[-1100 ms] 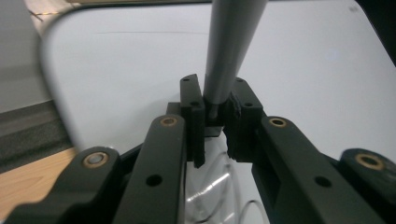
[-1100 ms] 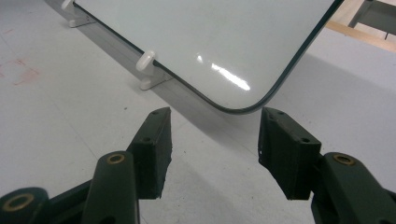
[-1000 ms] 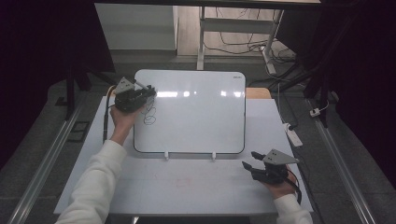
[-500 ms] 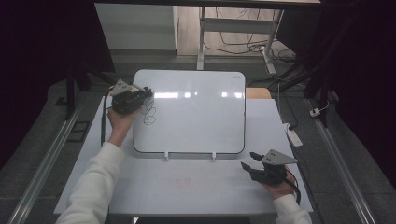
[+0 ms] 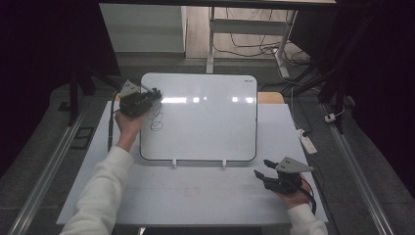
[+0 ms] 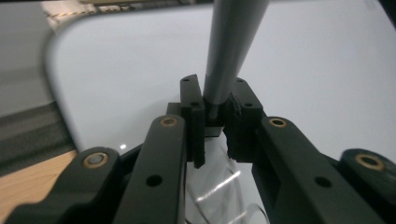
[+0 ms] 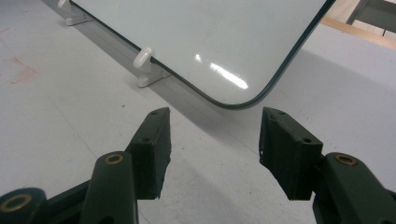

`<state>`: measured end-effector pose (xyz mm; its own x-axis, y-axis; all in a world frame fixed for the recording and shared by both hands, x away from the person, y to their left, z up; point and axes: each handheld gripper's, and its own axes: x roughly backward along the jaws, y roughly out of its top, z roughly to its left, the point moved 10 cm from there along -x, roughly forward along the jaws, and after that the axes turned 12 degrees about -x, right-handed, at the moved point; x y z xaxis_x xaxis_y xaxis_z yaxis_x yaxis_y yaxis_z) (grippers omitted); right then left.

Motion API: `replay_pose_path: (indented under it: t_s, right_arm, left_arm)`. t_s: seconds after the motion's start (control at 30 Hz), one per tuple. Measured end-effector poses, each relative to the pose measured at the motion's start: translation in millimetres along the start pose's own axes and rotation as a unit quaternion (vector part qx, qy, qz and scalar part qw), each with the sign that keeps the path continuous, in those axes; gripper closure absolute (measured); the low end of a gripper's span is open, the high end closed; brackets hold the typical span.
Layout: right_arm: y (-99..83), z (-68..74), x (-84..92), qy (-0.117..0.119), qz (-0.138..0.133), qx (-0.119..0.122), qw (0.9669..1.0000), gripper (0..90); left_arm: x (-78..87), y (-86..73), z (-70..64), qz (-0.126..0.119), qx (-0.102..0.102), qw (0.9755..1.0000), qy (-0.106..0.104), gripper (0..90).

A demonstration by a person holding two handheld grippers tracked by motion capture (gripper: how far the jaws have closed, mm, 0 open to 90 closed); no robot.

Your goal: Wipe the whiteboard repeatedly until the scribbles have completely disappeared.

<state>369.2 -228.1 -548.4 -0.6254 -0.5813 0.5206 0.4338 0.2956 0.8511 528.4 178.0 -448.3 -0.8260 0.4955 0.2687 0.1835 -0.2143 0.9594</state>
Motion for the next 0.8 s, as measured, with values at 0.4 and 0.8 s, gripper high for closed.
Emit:
replay_pose_path:
  t_s: [0.4,0.8]
  right_arm:
    - [-2.0,1.0,-1.0,0.002,0.004,0.006,1.0000,43.7]
    - [-3.1,2.6,-4.5,0.003,0.008,0.007,0.9999,43.6]
  left_arm:
    - [15.4,-10.2,10.4,0.018,-0.012,0.9996,0.015,78.1]
    - [13.1,-20.5,-13.0,0.019,-0.036,0.9990,-0.016,78.1]
